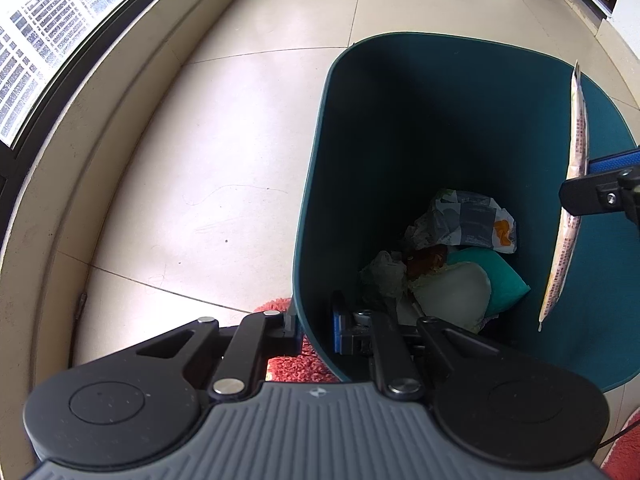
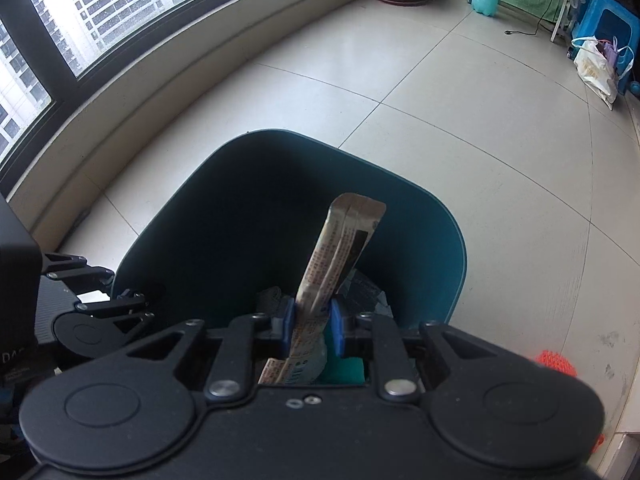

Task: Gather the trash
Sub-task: 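Carry the stick packet into the teal bin and open right tool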

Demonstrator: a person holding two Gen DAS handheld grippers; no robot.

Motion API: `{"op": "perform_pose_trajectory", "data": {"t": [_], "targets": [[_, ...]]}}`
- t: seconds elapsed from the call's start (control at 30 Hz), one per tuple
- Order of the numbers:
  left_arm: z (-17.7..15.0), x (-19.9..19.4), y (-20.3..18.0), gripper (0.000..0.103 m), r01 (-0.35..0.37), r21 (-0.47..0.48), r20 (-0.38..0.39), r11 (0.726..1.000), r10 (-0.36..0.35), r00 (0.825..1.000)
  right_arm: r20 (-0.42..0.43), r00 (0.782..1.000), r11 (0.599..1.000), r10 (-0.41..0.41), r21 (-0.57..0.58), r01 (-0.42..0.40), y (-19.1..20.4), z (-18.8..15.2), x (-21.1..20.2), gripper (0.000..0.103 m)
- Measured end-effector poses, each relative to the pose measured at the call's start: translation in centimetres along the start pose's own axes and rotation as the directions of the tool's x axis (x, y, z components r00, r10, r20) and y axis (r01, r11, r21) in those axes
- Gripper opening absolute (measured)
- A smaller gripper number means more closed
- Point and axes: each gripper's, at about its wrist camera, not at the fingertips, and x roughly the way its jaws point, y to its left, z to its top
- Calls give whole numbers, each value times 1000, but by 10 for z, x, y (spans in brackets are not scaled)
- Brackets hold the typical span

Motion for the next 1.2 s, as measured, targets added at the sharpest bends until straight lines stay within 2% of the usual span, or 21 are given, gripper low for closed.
{"op": "perform_pose_trajectory", "data": {"t": [0.23, 0.5, 0.57, 0.7, 0.83, 0.97, 1.2], "targets": [[0, -1, 1, 12, 5, 7, 2, 1000, -5, 1000, -117, 992, 999, -43, -14, 42, 13, -2, 62, 18], [1, 2, 2, 12, 13, 10, -7, 1000, -13, 1000, -206, 978, 999, -43, -3, 43, 24, -10, 95, 19], [2, 2, 3, 12, 14, 8, -7, 1000, -14, 1000, -216, 976, 999, -35, 6, 37, 24, -10, 99, 24], [2, 2, 3, 12, 14, 7, -8, 1000, -14, 1000, -201, 980, 1000, -12, 23, 17, 24, -10, 95, 27], [2, 2, 3, 12, 14, 8, -8, 1000, -13, 1000, -169, 985, 999, 20, 28, -15, 22, -12, 81, 38], [3, 2, 3, 12, 9, 10, -8, 1000, -9, 1000, -126, 990, 998, 62, 37, -58, 14, -17, 57, 44], [3, 2, 0, 12, -3, 10, -10, 1000, 3, 1000, -51, 991, 991, 128, 46, -125, -5, -27, 7, 47]]}}
